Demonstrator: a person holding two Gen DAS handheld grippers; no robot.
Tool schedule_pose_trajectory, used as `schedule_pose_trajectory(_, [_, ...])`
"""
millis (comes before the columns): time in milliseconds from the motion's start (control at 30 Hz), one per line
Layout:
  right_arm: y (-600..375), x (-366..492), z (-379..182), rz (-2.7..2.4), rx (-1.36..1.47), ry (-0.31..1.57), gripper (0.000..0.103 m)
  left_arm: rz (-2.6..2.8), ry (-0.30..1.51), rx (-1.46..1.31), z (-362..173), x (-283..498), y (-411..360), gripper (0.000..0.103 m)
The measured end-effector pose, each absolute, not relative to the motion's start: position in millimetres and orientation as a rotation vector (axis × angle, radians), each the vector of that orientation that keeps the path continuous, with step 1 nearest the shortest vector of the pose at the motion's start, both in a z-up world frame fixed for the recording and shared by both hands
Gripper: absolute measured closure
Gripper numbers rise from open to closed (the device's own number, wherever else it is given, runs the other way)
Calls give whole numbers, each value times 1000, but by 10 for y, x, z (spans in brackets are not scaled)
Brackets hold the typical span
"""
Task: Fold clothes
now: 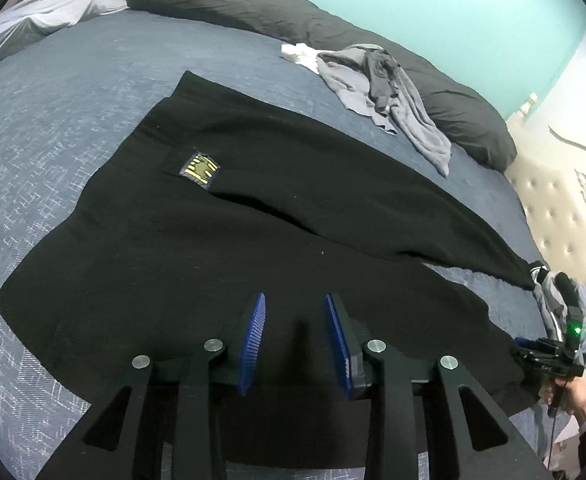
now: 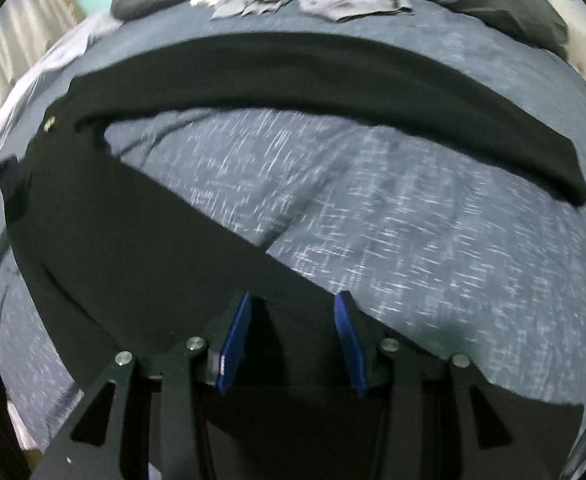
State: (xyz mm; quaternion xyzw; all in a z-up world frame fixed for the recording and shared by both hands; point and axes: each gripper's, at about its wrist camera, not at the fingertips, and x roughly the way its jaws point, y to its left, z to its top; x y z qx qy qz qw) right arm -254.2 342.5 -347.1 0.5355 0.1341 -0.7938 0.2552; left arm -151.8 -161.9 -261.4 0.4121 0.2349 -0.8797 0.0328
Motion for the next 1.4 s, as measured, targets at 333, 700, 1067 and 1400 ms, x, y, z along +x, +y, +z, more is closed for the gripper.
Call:
schedule_pose_trajectory(333, [3458,-2494,-3447,-2192,1371,414,100,-2695,737,1264,-2645,-1514,-1641,67])
schedule_pose_trajectory(700, [3465,-2688,-3535,-2243,1437,347,101,-2689,754,1259,-2639,-1505,-1667,67])
schedule_pose_trajectory(1067, [3093,-2595,-3105,-2210,1320,308,63,-2695,744,1223,-2545,-1478,-1739,62])
schedule_pose_trajectory(1400, [1885,-2399,-3250,-1944,1242,537,63,-2694,765,1208,-2529,-1441,-1818,61])
